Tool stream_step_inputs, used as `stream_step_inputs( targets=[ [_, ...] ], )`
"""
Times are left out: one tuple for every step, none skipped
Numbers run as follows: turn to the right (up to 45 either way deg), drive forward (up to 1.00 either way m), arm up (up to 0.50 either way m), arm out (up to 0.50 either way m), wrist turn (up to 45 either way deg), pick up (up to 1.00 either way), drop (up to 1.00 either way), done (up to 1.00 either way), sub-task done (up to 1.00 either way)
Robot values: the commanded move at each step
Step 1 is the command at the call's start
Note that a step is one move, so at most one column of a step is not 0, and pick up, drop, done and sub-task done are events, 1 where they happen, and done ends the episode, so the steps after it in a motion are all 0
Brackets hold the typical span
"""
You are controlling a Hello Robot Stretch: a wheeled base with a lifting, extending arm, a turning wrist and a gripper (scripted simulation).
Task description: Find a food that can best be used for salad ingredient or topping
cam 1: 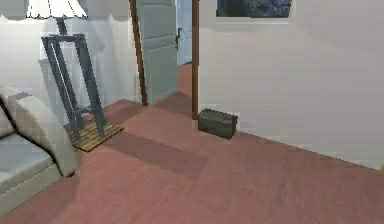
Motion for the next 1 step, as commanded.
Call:
stream_step_inputs(
  targets=[
    [45.0,0.00,0.00,0.00,0.0,0.00,0.00,0.00,0.00]
  ],
)
